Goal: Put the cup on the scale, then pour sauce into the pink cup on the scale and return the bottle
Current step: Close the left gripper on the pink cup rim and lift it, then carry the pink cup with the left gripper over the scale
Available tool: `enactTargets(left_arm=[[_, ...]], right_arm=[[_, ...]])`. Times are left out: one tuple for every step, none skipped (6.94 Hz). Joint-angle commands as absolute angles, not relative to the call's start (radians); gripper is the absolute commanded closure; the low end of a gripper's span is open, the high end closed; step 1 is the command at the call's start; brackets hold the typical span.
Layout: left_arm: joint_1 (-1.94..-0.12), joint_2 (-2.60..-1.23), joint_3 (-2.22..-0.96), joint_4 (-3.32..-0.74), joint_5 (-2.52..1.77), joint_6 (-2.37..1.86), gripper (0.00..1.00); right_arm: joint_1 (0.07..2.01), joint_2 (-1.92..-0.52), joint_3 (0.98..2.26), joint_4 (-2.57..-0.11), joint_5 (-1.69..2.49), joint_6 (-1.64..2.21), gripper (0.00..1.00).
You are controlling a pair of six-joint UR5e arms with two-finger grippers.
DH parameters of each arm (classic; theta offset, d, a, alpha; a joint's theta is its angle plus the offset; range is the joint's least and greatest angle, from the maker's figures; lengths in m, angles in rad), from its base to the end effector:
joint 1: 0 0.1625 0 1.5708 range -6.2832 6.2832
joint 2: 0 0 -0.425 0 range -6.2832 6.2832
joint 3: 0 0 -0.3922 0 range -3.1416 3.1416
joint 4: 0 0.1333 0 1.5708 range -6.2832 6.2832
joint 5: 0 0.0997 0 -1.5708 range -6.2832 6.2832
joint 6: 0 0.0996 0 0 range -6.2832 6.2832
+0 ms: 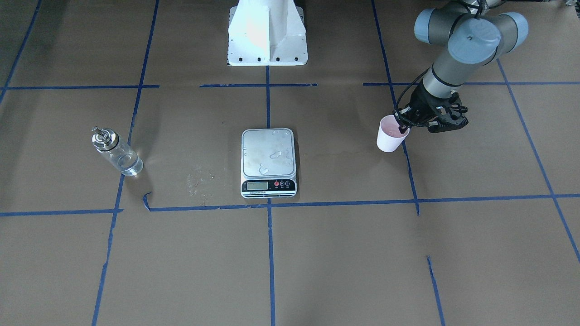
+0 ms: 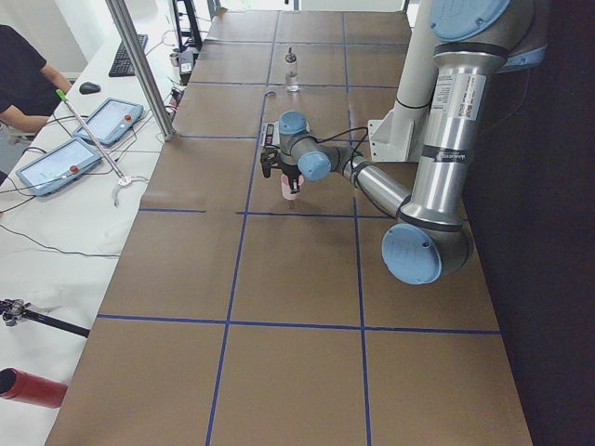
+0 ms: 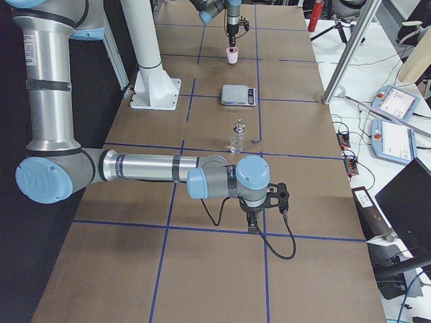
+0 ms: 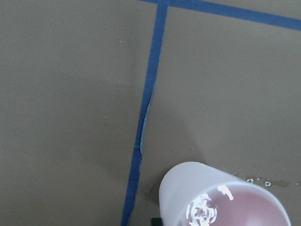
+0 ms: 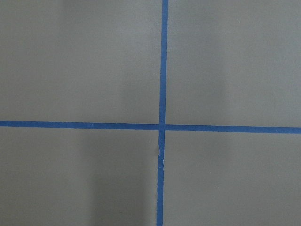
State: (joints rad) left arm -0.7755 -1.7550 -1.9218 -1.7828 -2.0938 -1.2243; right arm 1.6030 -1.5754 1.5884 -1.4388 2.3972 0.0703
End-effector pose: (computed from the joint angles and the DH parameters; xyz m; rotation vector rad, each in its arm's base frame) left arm 0.3321 -0.4426 0.3758 -0.0336 0.8831 -0.2055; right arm 0.0761 -0.4964 0.6348 0.1209 -0.8273 0.0365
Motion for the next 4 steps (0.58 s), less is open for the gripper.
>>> enactTargets(left_arm=[[-0.807,-1.954,-1.962,-1.505,-2.094,-1.229,1.00],[-0.801,-2.086,-1.947,-1.394,-2.095,-1.293,1.00],[-0.770,-2.171,-1.915,-1.391,-2.095,-1.431,1.00],[-0.691,-2.295,-1.799,-1.397,-2.088,-1.565,1.00]], right_arm=[[1.603,-1.575,1.586,-1.439,2.449,0.068,0.00],[1.603,-1.575,1.591,-1.437,2.468,0.067,0.00],[1.603,-1.577,1.592,-1.436,2.470,0.067,0.00],[1.603,-1.578,1.594,-1.436,2.470,0.067,0.00]])
